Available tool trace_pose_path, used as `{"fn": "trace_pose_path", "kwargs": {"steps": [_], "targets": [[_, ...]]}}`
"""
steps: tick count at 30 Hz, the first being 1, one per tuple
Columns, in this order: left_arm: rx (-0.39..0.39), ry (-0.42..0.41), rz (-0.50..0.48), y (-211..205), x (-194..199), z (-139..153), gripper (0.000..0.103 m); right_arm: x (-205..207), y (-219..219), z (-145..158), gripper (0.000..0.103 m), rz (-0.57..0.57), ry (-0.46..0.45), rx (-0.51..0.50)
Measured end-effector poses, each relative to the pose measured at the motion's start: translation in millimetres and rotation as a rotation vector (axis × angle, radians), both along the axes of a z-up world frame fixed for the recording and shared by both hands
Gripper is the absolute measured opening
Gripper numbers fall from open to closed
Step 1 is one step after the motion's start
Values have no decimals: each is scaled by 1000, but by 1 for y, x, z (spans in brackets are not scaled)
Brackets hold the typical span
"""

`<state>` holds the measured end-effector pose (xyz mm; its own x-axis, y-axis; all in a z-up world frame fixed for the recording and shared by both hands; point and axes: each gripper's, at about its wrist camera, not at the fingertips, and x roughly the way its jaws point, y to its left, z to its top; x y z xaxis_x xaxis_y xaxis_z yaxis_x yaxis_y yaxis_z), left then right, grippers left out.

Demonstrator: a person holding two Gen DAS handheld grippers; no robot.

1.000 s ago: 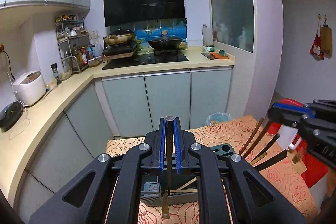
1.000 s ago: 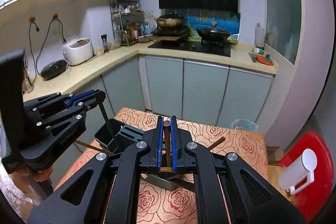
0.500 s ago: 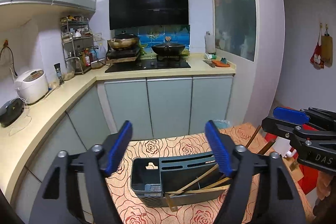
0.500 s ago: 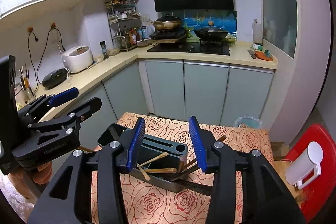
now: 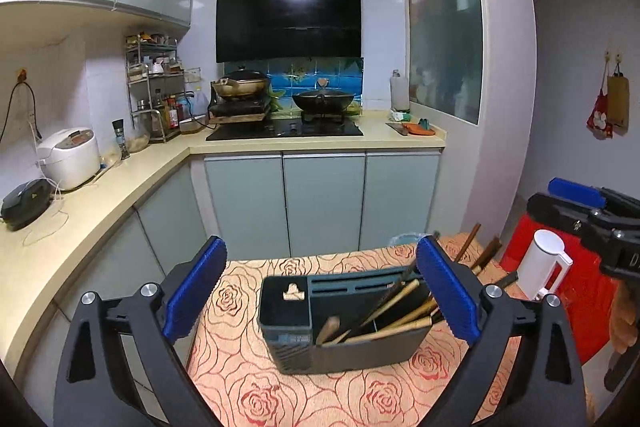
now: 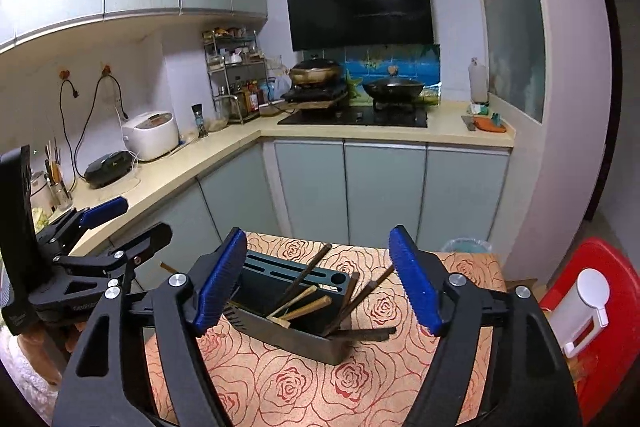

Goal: Organize utensils

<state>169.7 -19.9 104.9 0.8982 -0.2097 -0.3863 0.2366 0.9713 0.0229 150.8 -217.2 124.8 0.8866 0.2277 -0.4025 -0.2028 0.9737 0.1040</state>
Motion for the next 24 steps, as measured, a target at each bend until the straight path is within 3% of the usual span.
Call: {"fn": "trace_pose_path", "kwargs": {"steps": [5,11,24], "targets": [[7,0,21,6,-19,-13,93,-19,-1,-11,80,-20,-15,6],[71,-33,49,6,-46,-32,93,-36,-5,-29,84,-57,-22,16],[52,-32,78,17,-97,-67,94,-82,-3,-77,92,-127,-31,-11]]}}
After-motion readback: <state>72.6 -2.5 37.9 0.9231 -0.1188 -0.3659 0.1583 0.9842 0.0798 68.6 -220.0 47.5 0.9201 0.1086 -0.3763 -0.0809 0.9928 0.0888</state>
